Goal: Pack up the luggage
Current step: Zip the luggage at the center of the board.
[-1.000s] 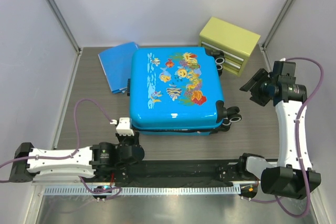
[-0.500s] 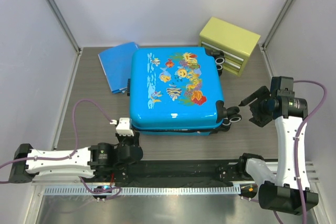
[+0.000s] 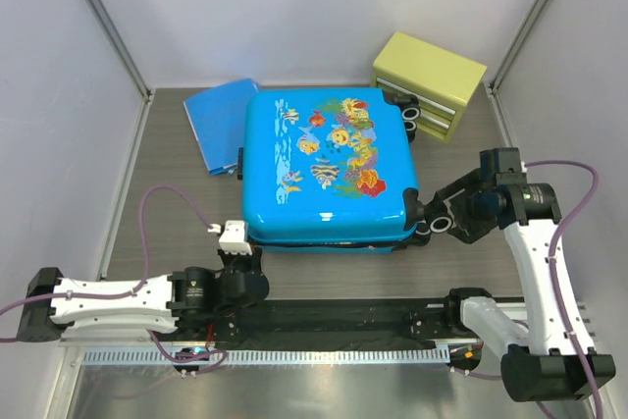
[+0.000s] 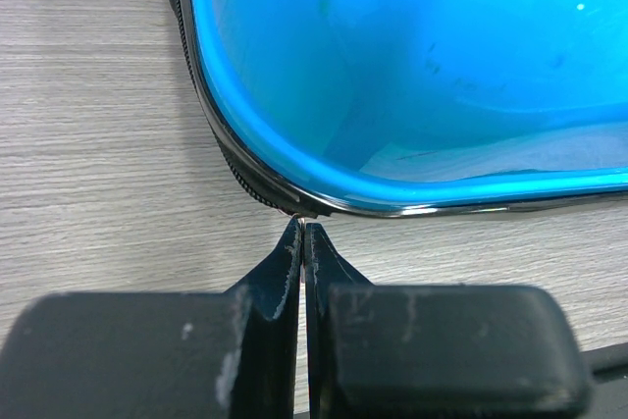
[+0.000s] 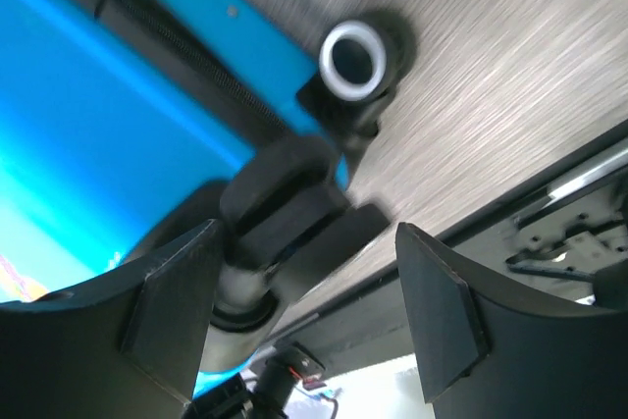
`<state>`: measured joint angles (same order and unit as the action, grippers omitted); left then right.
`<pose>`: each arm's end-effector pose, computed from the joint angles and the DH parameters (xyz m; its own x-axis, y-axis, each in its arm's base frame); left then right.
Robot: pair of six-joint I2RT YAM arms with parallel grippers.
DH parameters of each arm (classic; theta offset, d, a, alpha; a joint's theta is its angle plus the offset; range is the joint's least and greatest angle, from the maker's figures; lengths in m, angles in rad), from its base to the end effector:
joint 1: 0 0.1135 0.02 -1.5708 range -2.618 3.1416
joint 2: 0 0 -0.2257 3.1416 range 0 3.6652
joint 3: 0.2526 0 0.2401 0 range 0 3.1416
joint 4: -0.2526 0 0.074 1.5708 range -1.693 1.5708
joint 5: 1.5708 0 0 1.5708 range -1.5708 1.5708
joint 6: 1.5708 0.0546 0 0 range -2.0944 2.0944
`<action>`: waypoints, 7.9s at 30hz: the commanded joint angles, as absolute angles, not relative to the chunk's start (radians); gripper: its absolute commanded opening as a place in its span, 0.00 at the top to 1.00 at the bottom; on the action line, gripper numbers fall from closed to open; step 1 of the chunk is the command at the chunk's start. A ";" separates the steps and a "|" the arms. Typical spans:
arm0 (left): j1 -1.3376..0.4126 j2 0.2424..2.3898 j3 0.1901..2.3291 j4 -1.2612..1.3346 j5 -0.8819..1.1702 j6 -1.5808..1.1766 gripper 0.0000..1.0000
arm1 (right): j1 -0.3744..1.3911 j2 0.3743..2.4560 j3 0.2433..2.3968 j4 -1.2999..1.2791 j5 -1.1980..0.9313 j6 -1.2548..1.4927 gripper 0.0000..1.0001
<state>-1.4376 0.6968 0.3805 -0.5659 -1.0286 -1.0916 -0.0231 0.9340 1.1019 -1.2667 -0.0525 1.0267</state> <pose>0.0665 -0.1439 0.1642 -0.4370 -0.1867 -0.8799 0.1115 0.9594 -0.2589 0.1634 -0.0009 0.2785 -0.4616 0.8653 -0.1954 0.7614 0.4995 0.4132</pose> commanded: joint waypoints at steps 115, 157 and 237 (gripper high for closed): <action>-1.422 0.759 0.425 -0.647 -1.043 -1.155 1.00 | -0.201 1.120 1.153 -1.077 0.210 0.798 0.99; -0.774 0.871 0.396 -0.097 -0.603 -0.641 1.00 | -0.345 1.195 1.192 -1.025 0.153 0.719 0.99; -0.282 1.329 0.666 0.227 -0.038 -0.350 1.00 | -0.345 1.580 1.554 -0.887 0.215 0.448 0.99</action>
